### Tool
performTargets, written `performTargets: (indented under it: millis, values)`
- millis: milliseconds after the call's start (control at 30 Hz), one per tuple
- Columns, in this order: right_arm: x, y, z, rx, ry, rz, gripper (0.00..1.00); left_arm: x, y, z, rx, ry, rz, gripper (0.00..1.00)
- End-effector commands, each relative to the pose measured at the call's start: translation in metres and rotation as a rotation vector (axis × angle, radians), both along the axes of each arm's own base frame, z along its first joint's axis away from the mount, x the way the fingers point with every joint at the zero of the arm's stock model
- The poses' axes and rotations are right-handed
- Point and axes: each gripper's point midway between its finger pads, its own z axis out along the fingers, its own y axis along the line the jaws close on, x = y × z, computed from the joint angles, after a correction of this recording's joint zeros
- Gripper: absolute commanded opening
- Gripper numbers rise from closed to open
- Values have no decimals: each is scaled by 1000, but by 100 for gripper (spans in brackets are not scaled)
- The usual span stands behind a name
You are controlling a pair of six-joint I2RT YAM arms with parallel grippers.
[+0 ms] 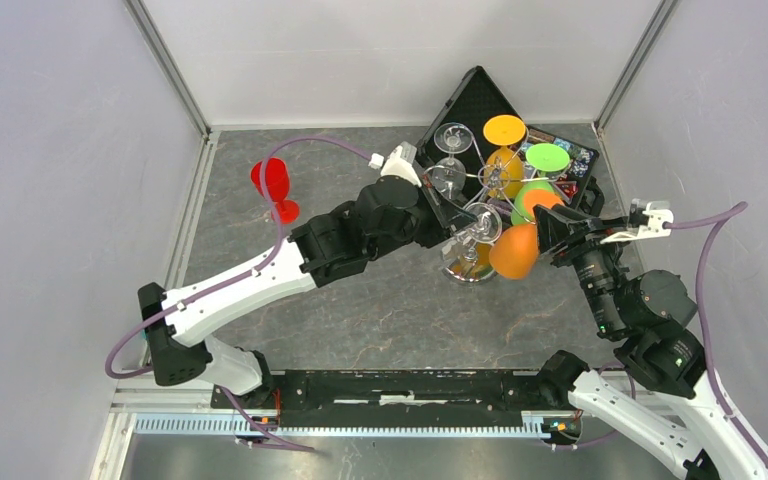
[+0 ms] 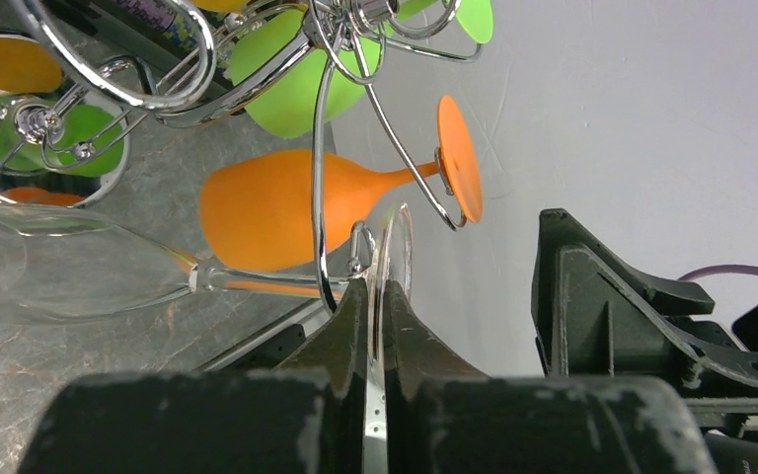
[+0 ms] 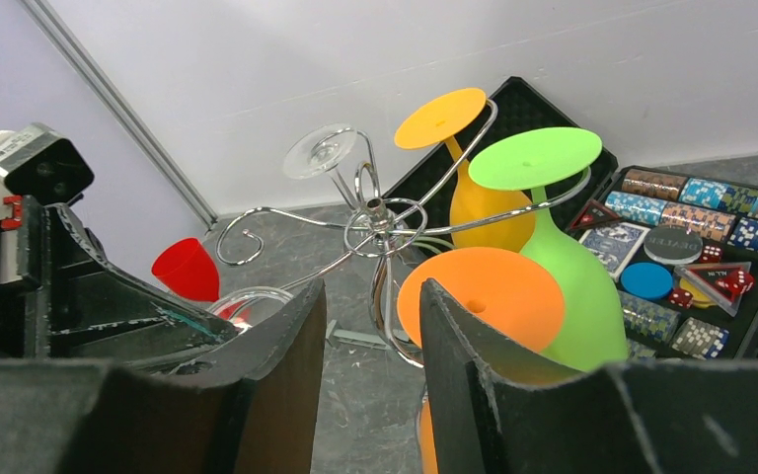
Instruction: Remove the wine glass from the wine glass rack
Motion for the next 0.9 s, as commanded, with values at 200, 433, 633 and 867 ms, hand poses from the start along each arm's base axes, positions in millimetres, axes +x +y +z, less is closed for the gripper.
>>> performTargets:
  millis: [200, 433, 633, 867]
  values:
    - [1, 2, 6, 34, -19, 2, 45, 2, 22, 22, -1, -72, 10, 2]
    - [1, 2, 6, 35, -19, 2, 48, 12, 29, 38, -33, -105, 35, 2]
    - [2, 4, 5, 31, -17, 9, 54, 23, 24, 42, -68, -106, 28, 2]
    - [1, 0, 4, 38, -13, -7, 63, 32, 14, 52, -111, -102, -20, 2]
